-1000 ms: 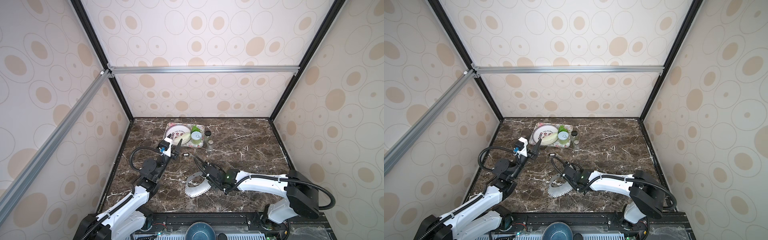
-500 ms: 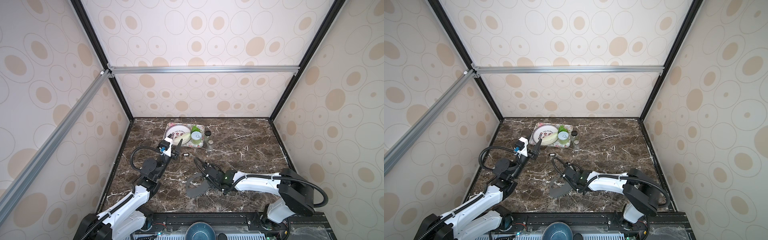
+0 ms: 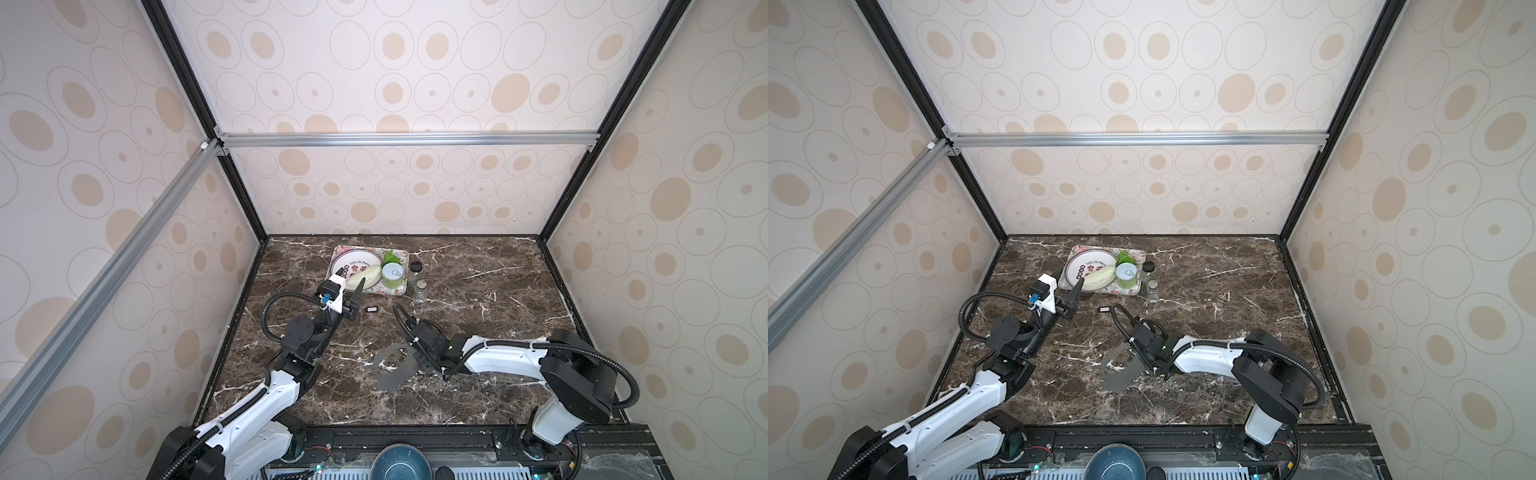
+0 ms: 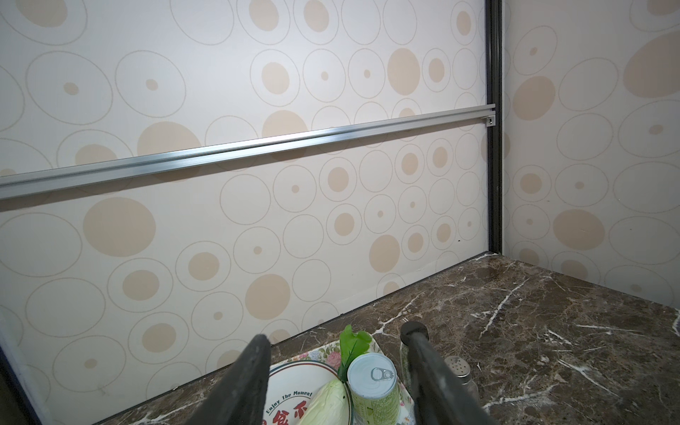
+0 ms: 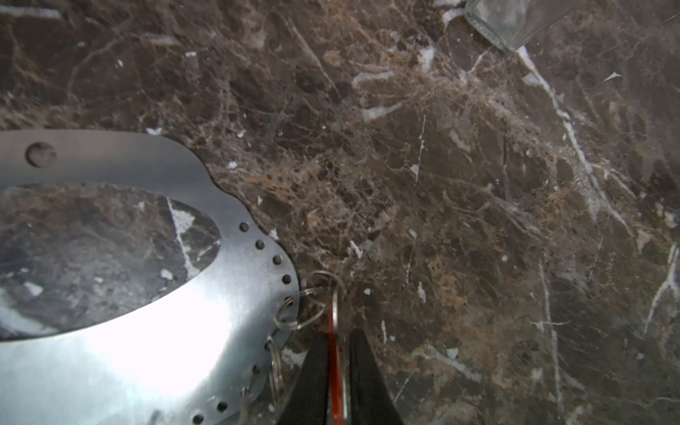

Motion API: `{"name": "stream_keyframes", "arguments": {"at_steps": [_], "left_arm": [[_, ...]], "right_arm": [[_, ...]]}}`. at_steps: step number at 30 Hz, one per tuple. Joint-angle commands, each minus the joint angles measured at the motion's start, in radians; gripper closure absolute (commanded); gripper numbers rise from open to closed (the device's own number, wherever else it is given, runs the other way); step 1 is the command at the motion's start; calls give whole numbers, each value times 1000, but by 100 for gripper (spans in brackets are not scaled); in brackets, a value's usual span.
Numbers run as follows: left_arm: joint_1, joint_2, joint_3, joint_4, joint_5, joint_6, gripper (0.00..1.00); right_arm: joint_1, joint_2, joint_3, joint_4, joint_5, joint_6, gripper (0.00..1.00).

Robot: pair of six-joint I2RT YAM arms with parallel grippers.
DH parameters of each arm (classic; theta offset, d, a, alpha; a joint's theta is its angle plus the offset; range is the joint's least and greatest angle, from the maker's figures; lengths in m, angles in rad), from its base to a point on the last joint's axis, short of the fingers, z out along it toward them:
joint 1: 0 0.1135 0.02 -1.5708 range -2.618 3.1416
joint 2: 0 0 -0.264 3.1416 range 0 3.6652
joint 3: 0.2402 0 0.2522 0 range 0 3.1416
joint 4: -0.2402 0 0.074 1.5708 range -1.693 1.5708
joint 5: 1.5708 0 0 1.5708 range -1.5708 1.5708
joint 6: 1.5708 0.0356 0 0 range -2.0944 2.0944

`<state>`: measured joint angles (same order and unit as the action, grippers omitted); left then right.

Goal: Put the keys on the keyring

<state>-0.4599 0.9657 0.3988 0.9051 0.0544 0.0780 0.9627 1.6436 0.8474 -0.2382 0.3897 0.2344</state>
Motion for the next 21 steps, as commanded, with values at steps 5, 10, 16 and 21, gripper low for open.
{"name": "stream_keyframes", "arguments": {"at_steps": [5, 10, 16, 21], "left_arm": [[9, -2, 9, 41, 7, -7, 41], [10, -7, 6, 41, 6, -9, 41], [9, -13, 4, 38, 9, -9, 41], [11, -13, 5, 37, 11, -11, 41]], "right_arm": [[-29, -80, -20, -33, 54, -7, 80], [-30, -156, -52, -59, 77, -12, 78], [-30, -271, -114, 6, -137, 55, 75], [-33, -258, -51, -81, -333, 106, 73]]}}
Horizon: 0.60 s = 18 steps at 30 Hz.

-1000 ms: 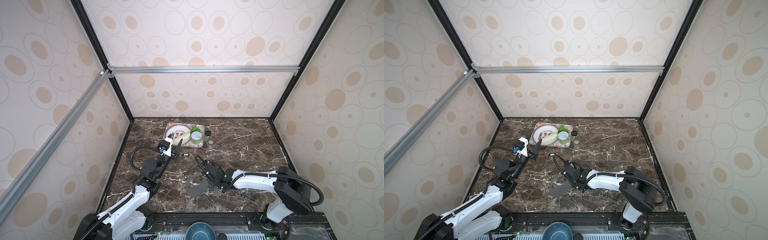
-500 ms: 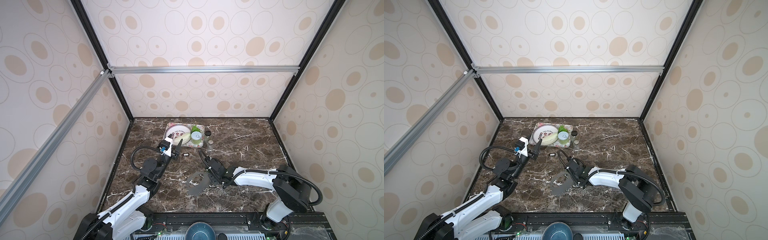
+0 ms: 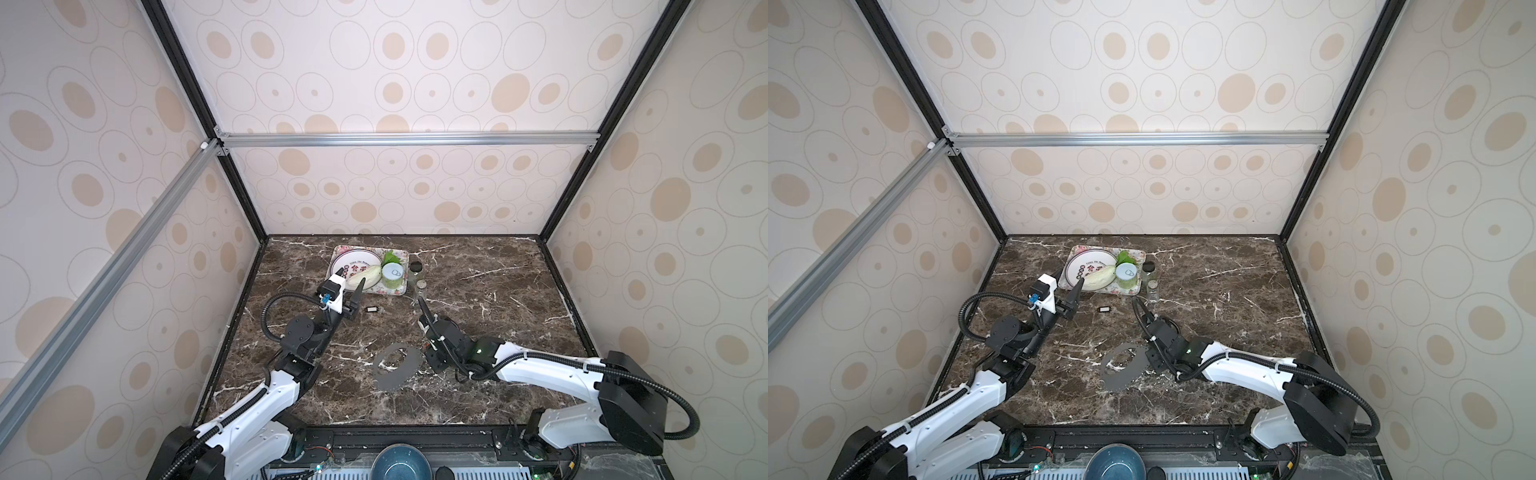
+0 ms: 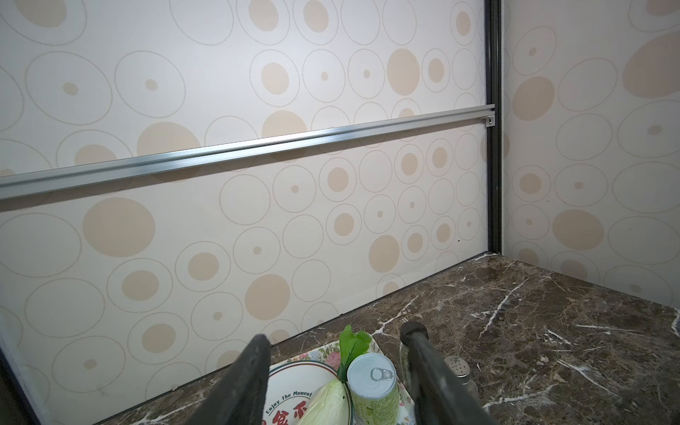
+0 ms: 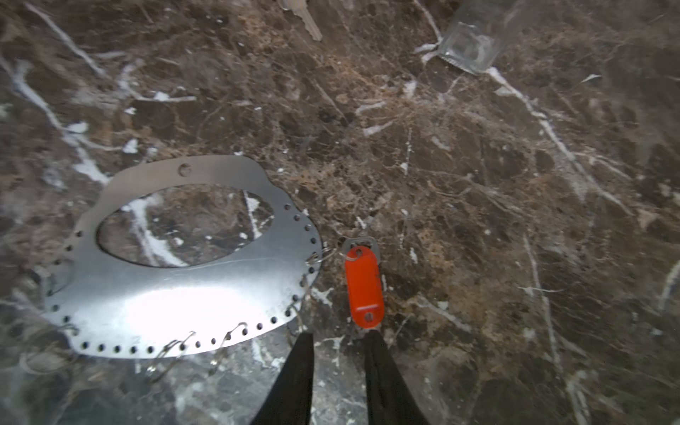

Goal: Put the keys on the keyring

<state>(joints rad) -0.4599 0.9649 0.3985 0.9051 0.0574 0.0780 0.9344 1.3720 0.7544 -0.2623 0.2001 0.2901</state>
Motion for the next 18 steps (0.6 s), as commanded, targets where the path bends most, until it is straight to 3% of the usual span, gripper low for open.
{"name": "stream_keyframes", "arguments": {"at_steps": [1, 6, 18], "left_arm": [[10, -14, 5, 36, 9, -11, 41], [10, -17, 5, 37, 9, -11, 41], [10, -14, 4, 38, 10, -13, 40]], "right_arm": [[-5, 28, 65, -84, -167, 56, 73], [-19, 48, 77, -123, -226, 75, 73], [-51, 130, 73, -121, -199, 65, 73]]}}
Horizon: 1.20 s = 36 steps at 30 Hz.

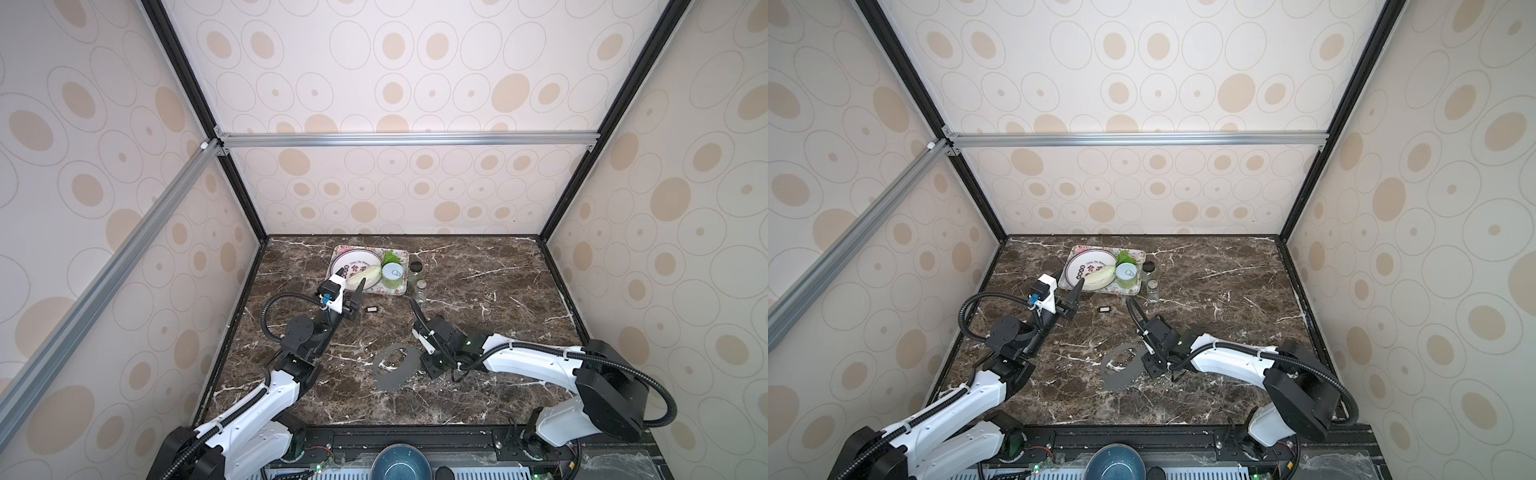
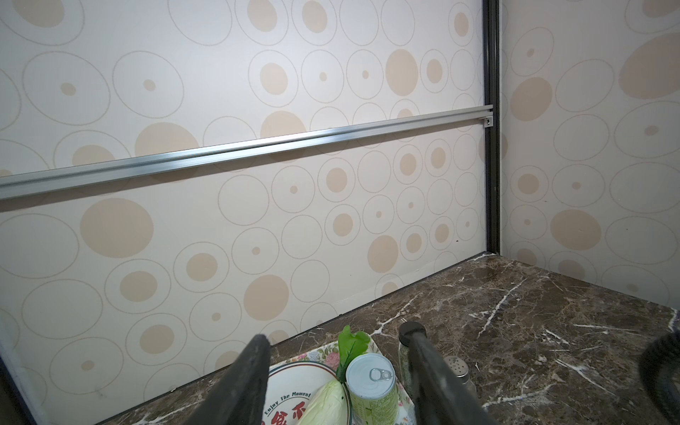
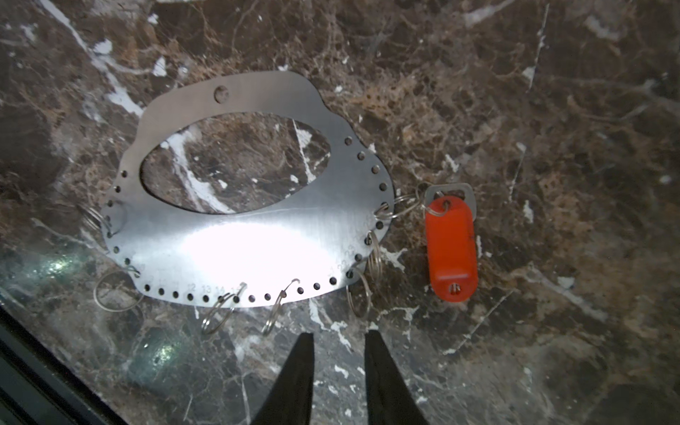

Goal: Put the keys on the keyring

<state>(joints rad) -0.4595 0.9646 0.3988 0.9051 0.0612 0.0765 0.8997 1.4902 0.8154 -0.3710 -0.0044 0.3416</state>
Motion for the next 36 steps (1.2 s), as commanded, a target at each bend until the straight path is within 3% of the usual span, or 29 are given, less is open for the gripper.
{"name": "stream_keyframes", "arguments": {"at_steps": [1, 16, 36], "left_arm": [[10, -14, 5, 38, 6, -12, 40], [10, -14, 3, 40, 6, -11, 40], [10, -13, 3, 41, 5, -11, 40]], "right_arm": [[-20, 15, 11, -4, 2, 14, 73], [-37, 80, 20, 55, -28, 1, 76], [-47, 107, 28, 73, -48, -12, 96]]}}
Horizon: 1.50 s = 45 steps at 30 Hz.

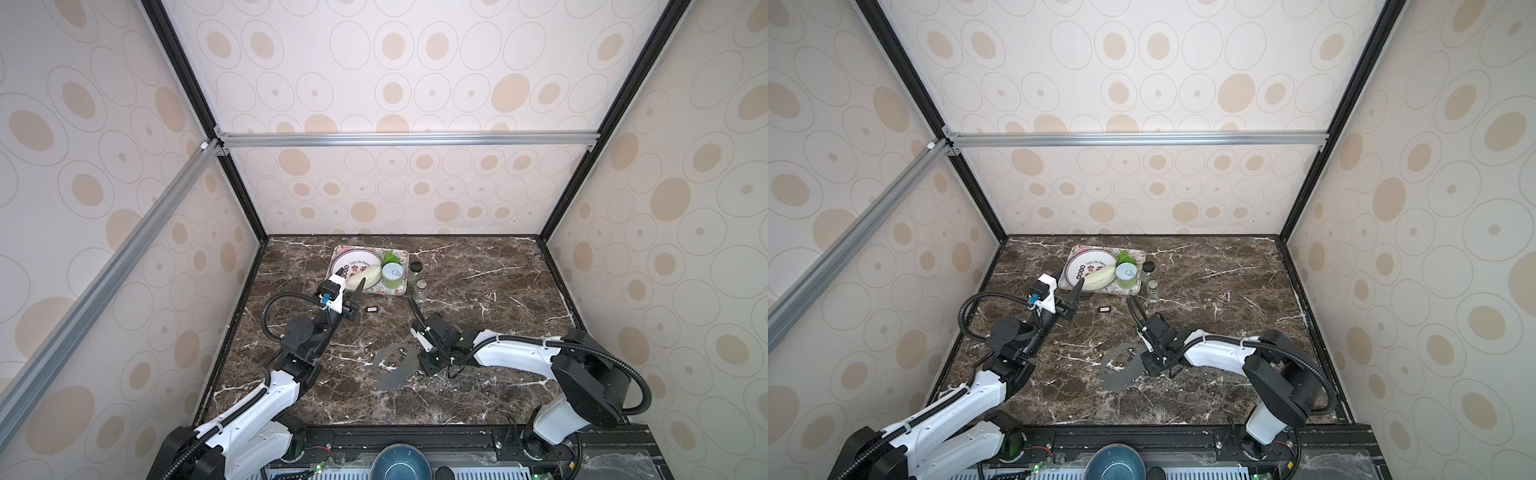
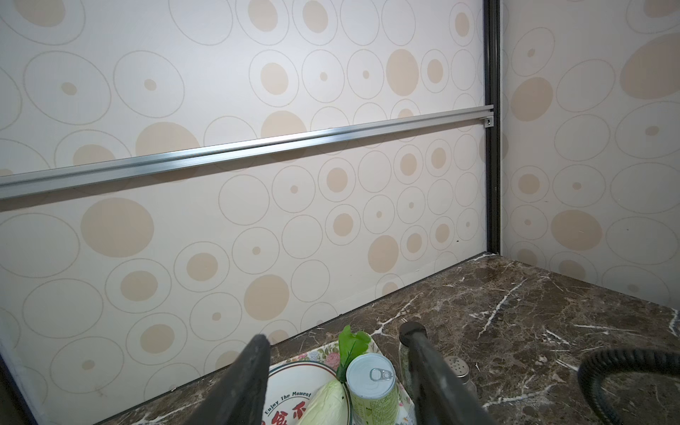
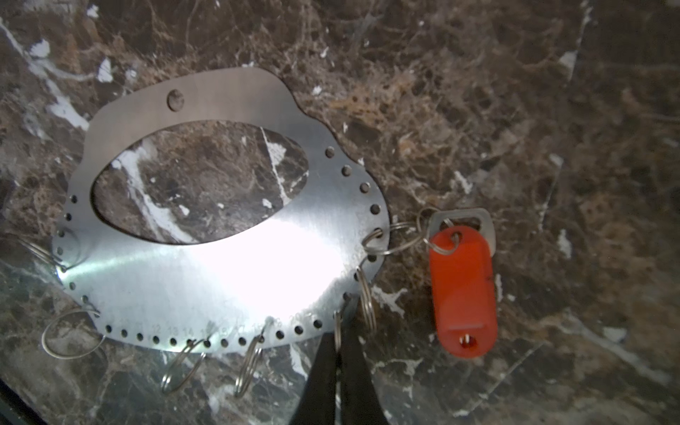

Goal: Put the keys on the keyring

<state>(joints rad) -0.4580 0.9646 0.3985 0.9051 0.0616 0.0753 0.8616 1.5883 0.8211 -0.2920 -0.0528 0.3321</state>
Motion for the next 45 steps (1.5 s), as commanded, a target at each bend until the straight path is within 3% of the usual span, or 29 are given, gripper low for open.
{"name": "stream_keyframes", "arguments": {"at_steps": [1, 8, 17, 30, 45], "left_arm": [[9, -13, 3, 41, 4, -9, 40], [9, -7, 5, 43, 10, -11, 40], [9, 27, 24, 41, 46, -14, 39], [9, 61, 49, 31, 124, -14, 39], [9, 60, 66, 1, 287, 16, 40]], "right_arm": [[-9, 7, 22, -4, 1, -4, 98], [-6, -46, 8, 25, -16, -36, 100], [-6, -240, -62, 169, 8, -117, 100], [-6, -461, -212, 597, -29, -332, 100], [-7, -484, -449, 1213, -257, -553, 100]]}}
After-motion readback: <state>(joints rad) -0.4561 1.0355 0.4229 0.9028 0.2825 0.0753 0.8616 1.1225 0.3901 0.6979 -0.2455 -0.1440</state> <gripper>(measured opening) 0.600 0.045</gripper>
